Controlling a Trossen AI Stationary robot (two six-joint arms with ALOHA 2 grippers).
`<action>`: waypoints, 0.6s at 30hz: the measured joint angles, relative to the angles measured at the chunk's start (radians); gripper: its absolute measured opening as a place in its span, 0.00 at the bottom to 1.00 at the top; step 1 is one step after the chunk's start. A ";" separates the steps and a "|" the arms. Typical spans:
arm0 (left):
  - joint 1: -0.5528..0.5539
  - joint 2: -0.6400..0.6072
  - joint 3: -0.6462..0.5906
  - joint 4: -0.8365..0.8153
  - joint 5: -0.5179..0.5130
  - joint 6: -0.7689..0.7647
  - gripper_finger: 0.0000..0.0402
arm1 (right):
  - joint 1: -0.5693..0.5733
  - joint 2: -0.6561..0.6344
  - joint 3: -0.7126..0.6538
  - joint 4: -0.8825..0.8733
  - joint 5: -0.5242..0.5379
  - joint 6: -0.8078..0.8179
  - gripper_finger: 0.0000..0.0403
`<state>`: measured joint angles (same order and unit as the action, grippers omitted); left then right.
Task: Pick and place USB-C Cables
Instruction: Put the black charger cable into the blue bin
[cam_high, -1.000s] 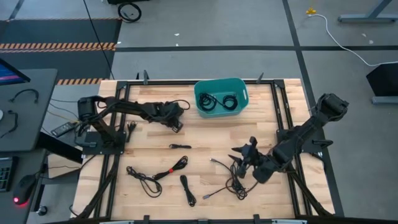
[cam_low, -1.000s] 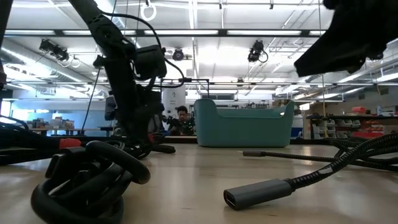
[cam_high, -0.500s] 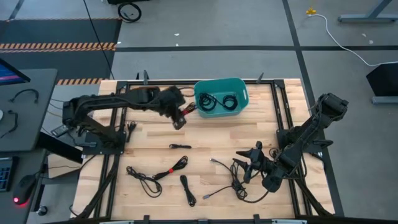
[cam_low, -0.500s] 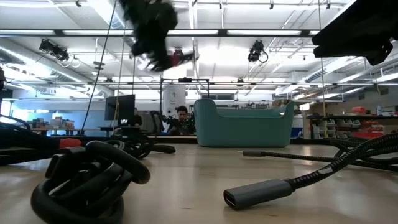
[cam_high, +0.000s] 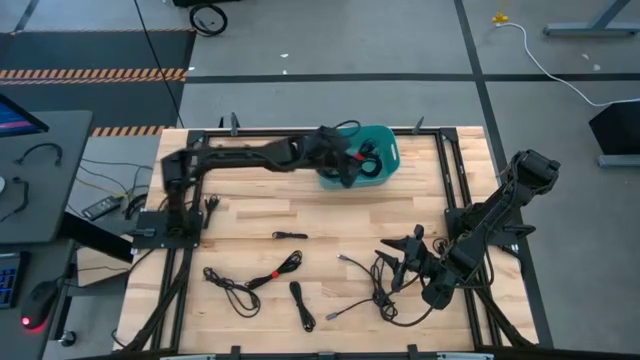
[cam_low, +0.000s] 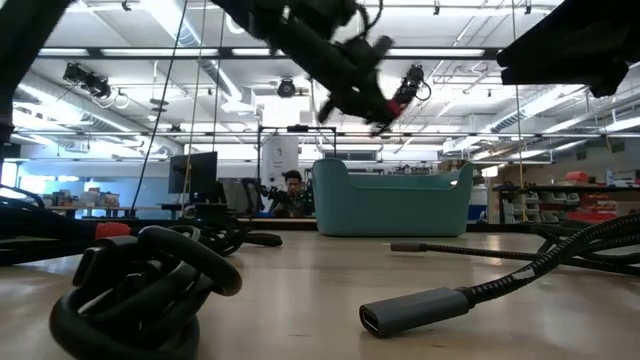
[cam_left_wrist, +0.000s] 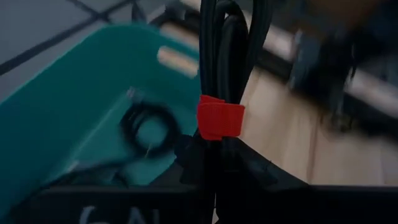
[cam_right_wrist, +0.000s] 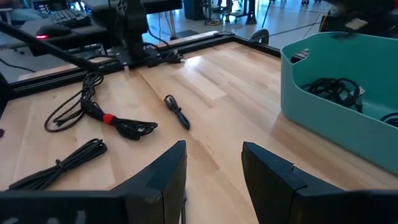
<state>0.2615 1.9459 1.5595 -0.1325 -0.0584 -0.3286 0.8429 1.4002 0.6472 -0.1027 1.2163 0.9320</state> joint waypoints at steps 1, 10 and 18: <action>0.000 0.030 0.001 0.060 -0.013 -0.030 0.13 | 0.000 0.000 0.000 0.001 0.003 0.000 0.40; 0.026 0.192 0.001 0.276 -0.164 -0.223 0.15 | 0.000 0.000 0.000 0.006 0.006 0.000 0.40; 0.057 0.259 0.000 0.272 -0.174 -0.304 0.20 | 0.000 0.000 0.000 0.019 0.007 0.000 0.40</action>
<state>0.3182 2.2044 1.5597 0.1393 -0.2328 -0.6329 0.8425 1.4002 0.6472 -0.0833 1.2228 0.9318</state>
